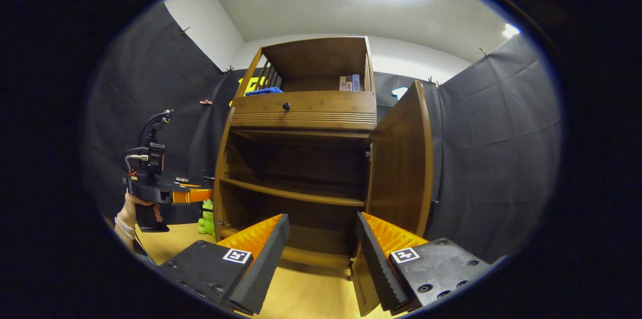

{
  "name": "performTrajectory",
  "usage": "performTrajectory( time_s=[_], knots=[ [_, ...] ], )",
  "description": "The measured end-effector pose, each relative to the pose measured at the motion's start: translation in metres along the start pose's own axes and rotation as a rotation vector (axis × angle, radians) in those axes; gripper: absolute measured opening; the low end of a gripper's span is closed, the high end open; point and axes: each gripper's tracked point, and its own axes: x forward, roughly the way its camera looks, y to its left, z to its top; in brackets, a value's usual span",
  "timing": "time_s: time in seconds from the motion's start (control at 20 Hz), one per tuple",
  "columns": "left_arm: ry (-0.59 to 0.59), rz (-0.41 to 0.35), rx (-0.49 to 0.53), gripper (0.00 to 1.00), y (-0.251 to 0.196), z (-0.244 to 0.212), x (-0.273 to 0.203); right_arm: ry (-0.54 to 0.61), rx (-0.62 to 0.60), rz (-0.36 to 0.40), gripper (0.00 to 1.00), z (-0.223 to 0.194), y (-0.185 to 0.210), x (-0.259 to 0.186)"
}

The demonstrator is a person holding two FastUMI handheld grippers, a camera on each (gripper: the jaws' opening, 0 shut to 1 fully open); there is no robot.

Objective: Open the right door of the double-door shoe cabinet with the right hand, and open the left door with the left hand.

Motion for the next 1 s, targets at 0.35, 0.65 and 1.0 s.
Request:
performTrajectory(
  time_s=[0.35, 0.65, 1.0],
  knots=[
    [-0.013, 0.059, 0.04, 0.23, 0.035, 0.003, -0.032, -0.008, 0.012, 0.073, 0.86, 0.004, 0.038, 0.007],
    [-0.017, 0.077, 0.038, 0.22, 0.059, 0.004, -0.047, -0.026, 0.021, 0.078, 0.86, 0.007, 0.053, 0.017],
    [-0.027, 0.172, 0.07, 0.17, 0.1, 0.011, -0.066, -0.01, 0.054, 0.121, 0.86, 0.0, 0.081, 0.03]
  ],
)
